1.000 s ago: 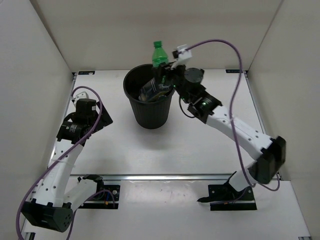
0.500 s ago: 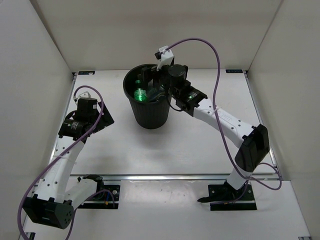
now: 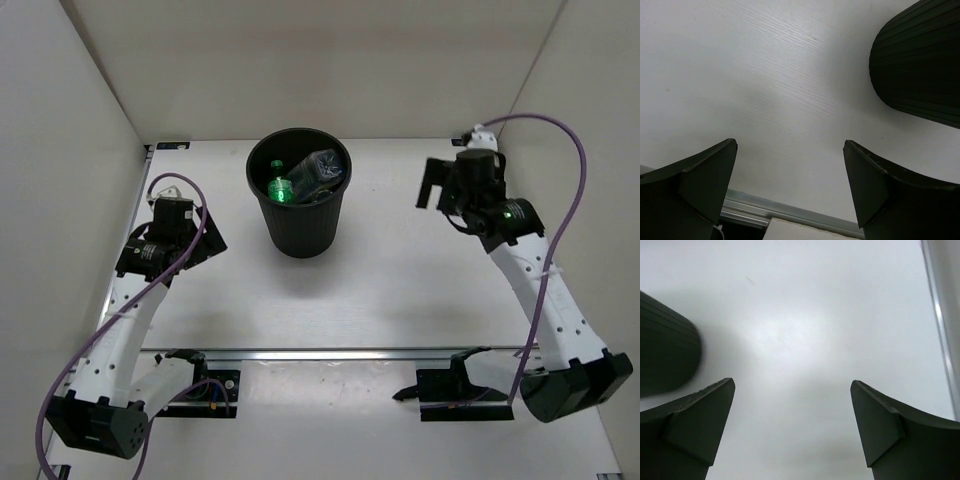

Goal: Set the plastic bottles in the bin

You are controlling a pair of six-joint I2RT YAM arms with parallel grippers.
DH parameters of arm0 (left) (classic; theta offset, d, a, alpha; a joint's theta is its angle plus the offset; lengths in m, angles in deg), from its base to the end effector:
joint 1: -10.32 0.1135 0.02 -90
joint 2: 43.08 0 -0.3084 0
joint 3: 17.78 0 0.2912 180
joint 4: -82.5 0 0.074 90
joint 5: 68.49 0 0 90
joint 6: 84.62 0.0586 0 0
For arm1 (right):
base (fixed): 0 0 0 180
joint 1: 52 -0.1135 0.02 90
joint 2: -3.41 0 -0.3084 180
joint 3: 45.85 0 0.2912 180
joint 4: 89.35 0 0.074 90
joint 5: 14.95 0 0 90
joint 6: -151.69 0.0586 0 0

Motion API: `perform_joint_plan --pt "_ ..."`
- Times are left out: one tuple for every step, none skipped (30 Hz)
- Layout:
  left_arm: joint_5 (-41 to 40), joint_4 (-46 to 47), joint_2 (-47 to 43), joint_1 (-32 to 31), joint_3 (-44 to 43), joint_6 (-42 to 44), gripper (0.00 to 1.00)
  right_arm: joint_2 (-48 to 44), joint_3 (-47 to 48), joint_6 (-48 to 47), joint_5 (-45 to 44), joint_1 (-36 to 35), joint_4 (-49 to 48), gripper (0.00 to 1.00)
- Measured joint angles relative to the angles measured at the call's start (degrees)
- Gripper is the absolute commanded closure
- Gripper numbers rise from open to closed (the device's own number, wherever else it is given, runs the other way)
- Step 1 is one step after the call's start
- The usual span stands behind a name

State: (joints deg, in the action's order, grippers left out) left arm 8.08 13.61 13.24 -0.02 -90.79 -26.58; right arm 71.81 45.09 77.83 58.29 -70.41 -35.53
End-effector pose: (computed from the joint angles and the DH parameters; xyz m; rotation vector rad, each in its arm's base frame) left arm 0.2073 -0.0240 0.3503 -0.5555 2.3838 -0.0336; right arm 0.2773 0.0745 0.4443 0.1314 2.0875 0.0550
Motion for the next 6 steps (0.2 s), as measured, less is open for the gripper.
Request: perform_joint_plan --pt "0.0 0.07 -0.26 0.0 0.02 0.0 0.02 -1.62 -2.25 0.26 0.11 2.32 3.23 0.01" --pt "0.0 0.44 -0.72 0.0 0.31 0.0 0.01 -2.69 -4.26 0.2 0.31 4.48 5.68 0.01" --pt "0.0 0.96 -1.51 -0.13 0.96 0.07 0.01 -3.96 -6.88 0.09 0.92 6.93 7.34 0.01" --pt "-0.04 1.36 -2.32 -0.33 1.64 0.11 0.02 -5.07 -9.29 0.0 1.53 8.7 8.5 0.01" --pt "-0.11 1.73 -3.32 -0.61 2.43 0.13 0.02 -6.14 -11.65 -0.13 2.14 10.36 9.62 0.01" --pt "-0.31 1.79 -4.26 -1.03 3.04 0.13 0.02 -7.37 -13.88 -0.31 2.6 11.54 10.51 0.01"
